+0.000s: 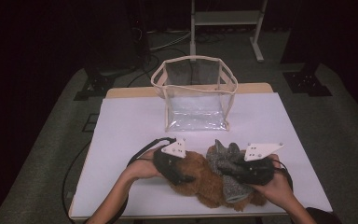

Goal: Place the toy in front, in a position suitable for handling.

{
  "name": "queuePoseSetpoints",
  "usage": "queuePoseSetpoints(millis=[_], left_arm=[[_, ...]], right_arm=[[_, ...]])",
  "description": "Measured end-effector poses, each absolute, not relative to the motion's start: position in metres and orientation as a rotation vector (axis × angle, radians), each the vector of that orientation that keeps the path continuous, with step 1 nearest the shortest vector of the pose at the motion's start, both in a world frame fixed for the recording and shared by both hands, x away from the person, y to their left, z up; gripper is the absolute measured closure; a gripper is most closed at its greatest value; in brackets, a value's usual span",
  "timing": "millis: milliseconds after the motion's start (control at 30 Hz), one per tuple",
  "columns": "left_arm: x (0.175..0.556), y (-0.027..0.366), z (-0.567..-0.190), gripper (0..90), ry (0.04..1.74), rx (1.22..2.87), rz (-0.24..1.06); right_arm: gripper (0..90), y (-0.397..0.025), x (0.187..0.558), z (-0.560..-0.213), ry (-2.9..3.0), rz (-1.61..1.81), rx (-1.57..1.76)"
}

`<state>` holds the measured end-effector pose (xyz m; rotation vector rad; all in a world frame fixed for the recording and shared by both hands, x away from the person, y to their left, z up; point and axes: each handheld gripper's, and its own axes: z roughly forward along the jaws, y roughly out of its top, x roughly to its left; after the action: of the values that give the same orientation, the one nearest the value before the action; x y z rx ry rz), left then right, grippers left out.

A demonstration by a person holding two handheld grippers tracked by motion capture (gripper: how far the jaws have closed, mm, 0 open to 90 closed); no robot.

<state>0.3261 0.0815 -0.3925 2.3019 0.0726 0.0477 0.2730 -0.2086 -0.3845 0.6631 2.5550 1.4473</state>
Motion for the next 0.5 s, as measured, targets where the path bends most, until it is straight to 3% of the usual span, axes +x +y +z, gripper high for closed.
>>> queuePoseSetpoints(millis=[167,500], left_arm=[[0.333,0.075,-0.372,28.0,0.035,2.37,0.21],[0.344,0.092,-0.354,29.0,0.113,2.387,0.503]], right_arm=[[70.7,-0.212,0.289,-0.382,2.511,1.469,0.706],[73.9,-0.201,0.343,-0.354,2.489,1.463,0.726]])
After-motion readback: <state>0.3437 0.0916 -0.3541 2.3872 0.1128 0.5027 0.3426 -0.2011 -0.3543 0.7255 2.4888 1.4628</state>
